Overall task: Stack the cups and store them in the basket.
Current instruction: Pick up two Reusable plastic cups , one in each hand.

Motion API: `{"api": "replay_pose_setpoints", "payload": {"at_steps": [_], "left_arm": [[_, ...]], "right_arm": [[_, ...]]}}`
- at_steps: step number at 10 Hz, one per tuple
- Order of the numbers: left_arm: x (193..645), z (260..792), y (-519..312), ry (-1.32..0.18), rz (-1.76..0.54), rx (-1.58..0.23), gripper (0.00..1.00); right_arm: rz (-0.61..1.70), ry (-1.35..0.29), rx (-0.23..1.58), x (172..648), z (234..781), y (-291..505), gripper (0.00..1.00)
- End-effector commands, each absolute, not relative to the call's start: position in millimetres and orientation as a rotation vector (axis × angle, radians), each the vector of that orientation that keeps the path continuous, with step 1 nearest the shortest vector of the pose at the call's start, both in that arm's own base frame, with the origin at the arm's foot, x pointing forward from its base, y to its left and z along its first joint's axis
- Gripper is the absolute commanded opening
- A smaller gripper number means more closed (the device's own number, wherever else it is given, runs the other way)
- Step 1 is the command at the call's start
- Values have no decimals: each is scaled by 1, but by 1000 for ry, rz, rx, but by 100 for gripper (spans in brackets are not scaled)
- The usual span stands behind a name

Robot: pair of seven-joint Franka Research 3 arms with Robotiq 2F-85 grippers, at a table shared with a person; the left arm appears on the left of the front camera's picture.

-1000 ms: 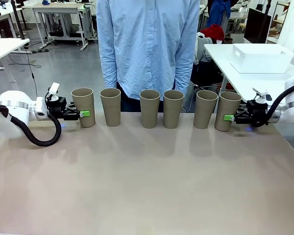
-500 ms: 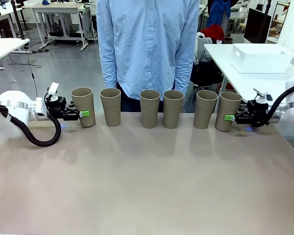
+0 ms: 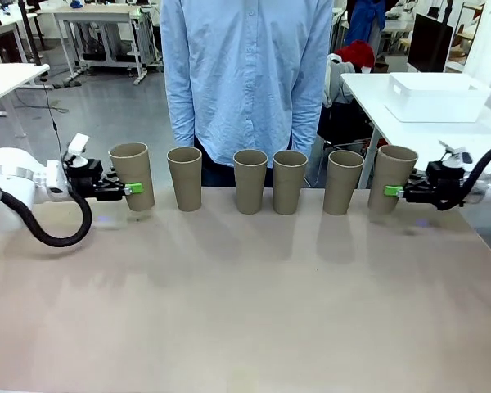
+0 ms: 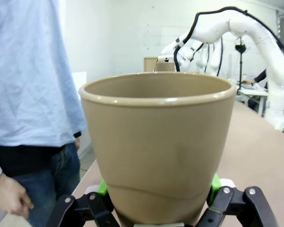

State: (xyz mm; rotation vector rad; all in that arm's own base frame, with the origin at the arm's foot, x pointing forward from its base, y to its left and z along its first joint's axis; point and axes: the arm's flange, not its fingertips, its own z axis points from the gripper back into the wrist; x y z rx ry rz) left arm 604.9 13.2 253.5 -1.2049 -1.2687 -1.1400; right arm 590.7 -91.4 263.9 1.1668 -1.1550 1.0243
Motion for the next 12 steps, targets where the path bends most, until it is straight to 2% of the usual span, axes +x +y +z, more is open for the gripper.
{"api": "replay_pose_setpoints", "payload": {"at_steps": [1, 4, 6, 9, 12], "left_arm": [[538, 285, 7, -1307, -1193, -1205, 84], [460, 303, 0, -1347, -1187, -1231, 84], [423, 305, -6, -1343, -1206, -1204, 84], [391, 300, -16, -1300, -1236, -1129, 84], [387, 284, -19, -1221, -1253, -1185, 84]], "right_arm": [[997, -1236, 1126, 523, 304, -76, 85], [1063, -1194, 1145, 433, 318, -34, 85], [1108, -1146, 1130, 393, 311, -3, 85], [1186, -1151, 1069, 346, 310, 19, 85], [1167, -1162, 1073, 337, 314, 28, 85]]}}
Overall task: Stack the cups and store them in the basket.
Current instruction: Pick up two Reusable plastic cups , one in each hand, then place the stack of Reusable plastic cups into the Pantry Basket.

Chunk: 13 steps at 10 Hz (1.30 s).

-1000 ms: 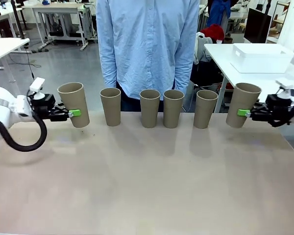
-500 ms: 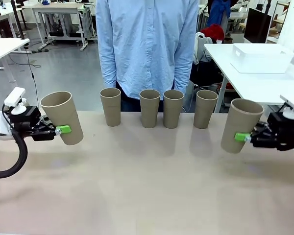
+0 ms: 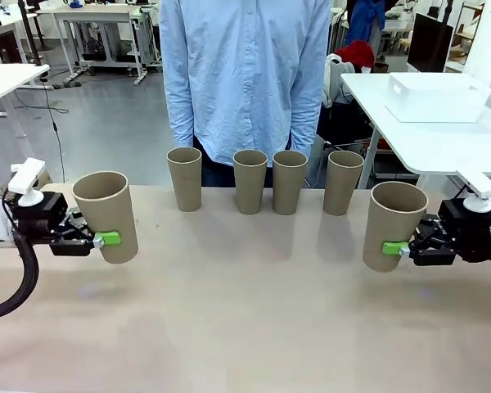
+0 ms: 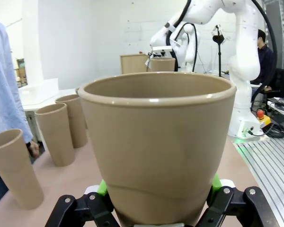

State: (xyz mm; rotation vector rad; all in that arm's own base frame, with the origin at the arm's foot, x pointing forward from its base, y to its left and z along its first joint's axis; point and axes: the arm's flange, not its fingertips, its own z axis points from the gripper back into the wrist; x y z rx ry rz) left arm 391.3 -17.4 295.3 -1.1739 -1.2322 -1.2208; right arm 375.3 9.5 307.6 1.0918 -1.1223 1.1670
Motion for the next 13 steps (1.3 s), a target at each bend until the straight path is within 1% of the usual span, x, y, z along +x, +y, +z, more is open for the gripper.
{"api": "replay_pose_setpoints", "payload": {"at_steps": [1, 2, 3, 13], "left_arm": [[386, 280, -19, -1231, -1258, -1188, 84], [386, 281, -19, -1261, -1283, -1193, 84], [389, 289, -19, -1211, -1222, -1189, 84], [389, 289, -19, -1211, -1222, -1189, 84]], "right_arm": [[1162, -1151, 1108, 335, 314, 28, 85], [1166, -1121, 1186, 334, 313, 28, 85], [1168, -1125, 1098, 375, 308, 10, 85], [1168, -1125, 1098, 375, 308, 10, 85]]}}
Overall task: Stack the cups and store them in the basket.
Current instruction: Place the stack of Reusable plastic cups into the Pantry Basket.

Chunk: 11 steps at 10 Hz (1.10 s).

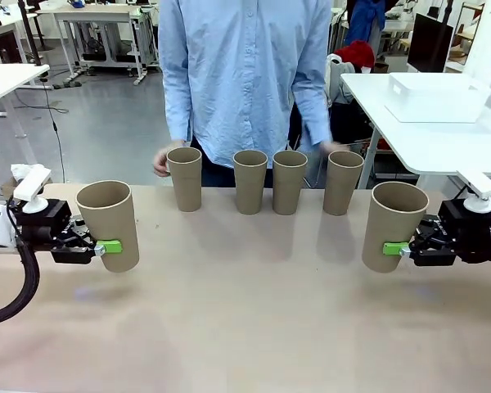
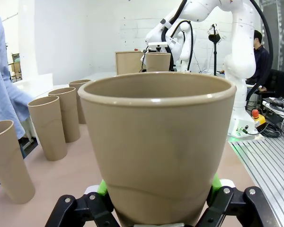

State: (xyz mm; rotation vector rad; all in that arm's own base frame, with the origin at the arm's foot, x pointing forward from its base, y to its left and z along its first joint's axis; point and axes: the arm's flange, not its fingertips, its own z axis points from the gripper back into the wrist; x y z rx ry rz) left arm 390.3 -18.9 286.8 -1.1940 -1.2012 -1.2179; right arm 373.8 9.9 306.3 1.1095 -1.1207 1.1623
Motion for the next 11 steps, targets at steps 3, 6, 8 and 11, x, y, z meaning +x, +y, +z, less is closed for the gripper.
{"api": "replay_pose_setpoints", "payload": {"at_steps": [3, 6, 8, 11], "left_arm": [[389, 289, -19, -1211, -1222, -1189, 84], [389, 289, -19, -1211, -1222, -1189, 84], [389, 289, -19, -1211, -1222, -1189, 84], [389, 289, -19, -1211, -1222, -1189, 84]], "right_arm": [[1168, -1125, 1098, 375, 308, 10, 85], [1168, -1125, 1098, 375, 308, 10, 85], [1168, -1125, 1098, 375, 308, 10, 85], [1168, -1125, 1098, 375, 308, 10, 85]]}}
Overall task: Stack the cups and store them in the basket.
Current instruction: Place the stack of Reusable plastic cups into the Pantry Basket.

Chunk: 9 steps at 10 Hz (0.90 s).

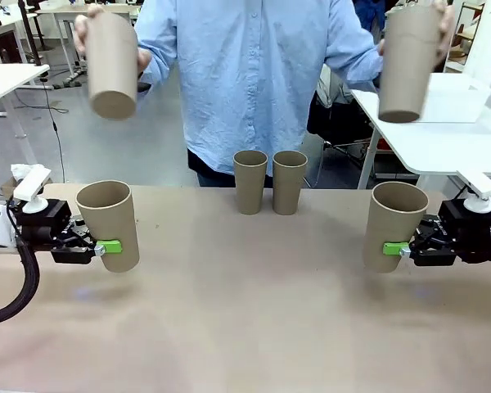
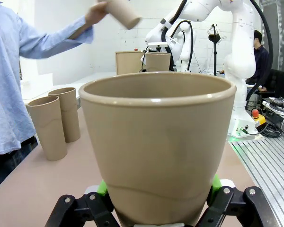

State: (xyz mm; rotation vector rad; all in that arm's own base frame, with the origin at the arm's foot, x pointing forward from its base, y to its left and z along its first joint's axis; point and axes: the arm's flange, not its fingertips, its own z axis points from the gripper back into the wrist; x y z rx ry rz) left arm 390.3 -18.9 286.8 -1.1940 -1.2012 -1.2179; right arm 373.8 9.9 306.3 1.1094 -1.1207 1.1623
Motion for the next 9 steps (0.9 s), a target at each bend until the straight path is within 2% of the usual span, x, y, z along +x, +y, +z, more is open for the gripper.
{"api": "replay_pose_setpoints", "payload": {"at_steps": [1, 9], "left_arm": [[389, 289, -19, -1211, -1222, -1189, 84], [389, 289, -19, -1211, -1222, -1189, 84]], "right_arm": [[1168, -1125, 1098, 375, 308, 10, 85], [1168, -1125, 1098, 375, 308, 10, 85]]}}
